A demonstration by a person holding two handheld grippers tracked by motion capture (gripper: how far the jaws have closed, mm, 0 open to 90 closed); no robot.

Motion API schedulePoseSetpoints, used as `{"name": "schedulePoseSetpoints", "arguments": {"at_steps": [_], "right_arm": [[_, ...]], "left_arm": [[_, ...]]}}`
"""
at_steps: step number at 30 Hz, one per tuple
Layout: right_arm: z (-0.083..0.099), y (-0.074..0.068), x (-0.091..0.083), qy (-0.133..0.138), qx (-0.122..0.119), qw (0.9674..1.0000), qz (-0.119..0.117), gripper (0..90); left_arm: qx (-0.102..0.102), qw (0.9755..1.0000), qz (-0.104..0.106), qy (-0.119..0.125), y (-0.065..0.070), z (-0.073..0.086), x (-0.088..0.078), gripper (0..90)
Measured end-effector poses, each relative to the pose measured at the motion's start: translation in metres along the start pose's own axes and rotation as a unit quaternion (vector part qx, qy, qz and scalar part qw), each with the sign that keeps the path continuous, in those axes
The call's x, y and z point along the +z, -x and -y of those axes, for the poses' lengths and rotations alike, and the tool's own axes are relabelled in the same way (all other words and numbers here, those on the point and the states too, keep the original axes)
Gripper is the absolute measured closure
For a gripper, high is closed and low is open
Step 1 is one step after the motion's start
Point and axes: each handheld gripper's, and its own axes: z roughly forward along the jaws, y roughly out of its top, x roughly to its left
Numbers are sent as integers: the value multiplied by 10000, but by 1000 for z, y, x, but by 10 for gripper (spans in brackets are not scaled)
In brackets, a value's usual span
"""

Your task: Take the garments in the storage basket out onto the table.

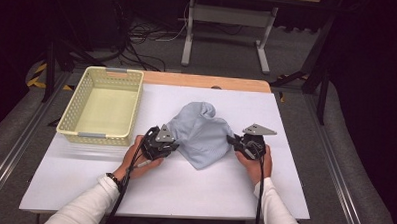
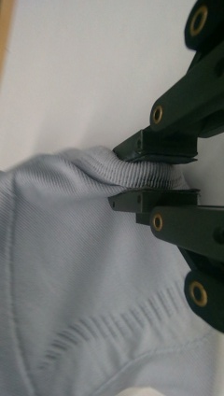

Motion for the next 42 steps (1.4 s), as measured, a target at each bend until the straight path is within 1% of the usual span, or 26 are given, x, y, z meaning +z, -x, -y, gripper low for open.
{"name": "schedulePoseSetpoints", "arguments": {"at_steps": [1,2,4,6,8,10,13,15,16,17,21,23,24,28,29,30,31,32,33,34,35,36,37,39,41,42], "right_arm": [[0,0,0,0,0,10000,0,792],[-9,2,-11,285,20,9995,166,794],[-14,3,-17,438,55,9988,227,794],[-22,4,-26,689,60,9968,402,793],[-29,6,-34,904,25,9940,609,793],[-29,7,-36,904,50,9935,693,785],[-27,11,-37,859,141,9933,760,766],[-23,15,-37,841,238,9926,846,716],[-19,19,-36,794,314,9913,1002,657],[-19,19,-36,794,314,9913,1002,657],[-7,23,-35,592,421,9909,1129,472],[-4,22,-37,601,388,9906,1169,437],[-1,20,-42,646,335,9895,1247,401],[7,10,-54,738,341,9903,1124,385],[11,4,-57,702,279,9916,1047,379],[20,-10,-61,550,42,9940,945,378],[20,-10,-61,550,42,9940,945,378],[31,-21,-62,320,-50,9969,711,371],[31,-21,-62,320,-50,9969,711,371],[41,-30,-61,106,-1,9992,395,351],[41,-30,-61,106,-1,9992,395,351],[46,-39,-58,-21,-87,9998,161,338],[46,-39,-58,-21,-87,9998,161,338],[48,-49,-49,-241,-463,9986,77,318],[48,-50,-44,-315,-491,9983,53,317],[48,-52,-37,-524,-592,9969,48,310]], "left_arm": [[33,10000,9,70,3,-2,-6,794],[111,9998,6,152,6,-5,-12,793],[134,9993,1,356,13,-10,-26,787],[200,9974,160,676,20,-12,-40,784],[327,9959,124,838,27,-15,-52,766],[456,9946,103,922,34,-14,-60,757],[566,9951,-25,815,36,-11,-60,717],[515,9951,-83,839,33,-8,-58,635],[458,9956,-159,807,31,-7,-56,593],[420,9958,-229,783,29,-6,-53,593],[296,9965,-482,612,21,2,-40,443],[313,9959,-684,510,18,6,-35,420],[366,9955,-734,468,16,8,-33,370],[465,9963,-645,333,11,11,-25,316],[504,9964,-609,308,11,11,-24,289],[516,9964,-631,234,10,11,-19,275],[516,9964,-631,234,10,11,-19,276],[495,9966,-628,215,10,11,-16,276],[482,9967,-628,181,9,10,-13,276],[442,9969,-632,149,9,10,-10,289],[427,9970,-636,115,8,10,-8,289],[449,9968,-652,80,8,10,-5,301],[433,9966,-695,45,8,9,-1,301],[405,9967,-704,-36,8,9,5,349],[193,9979,-620,8,5,7,9,367],[108,9983,-580,-5,3,6,10,409]]}}
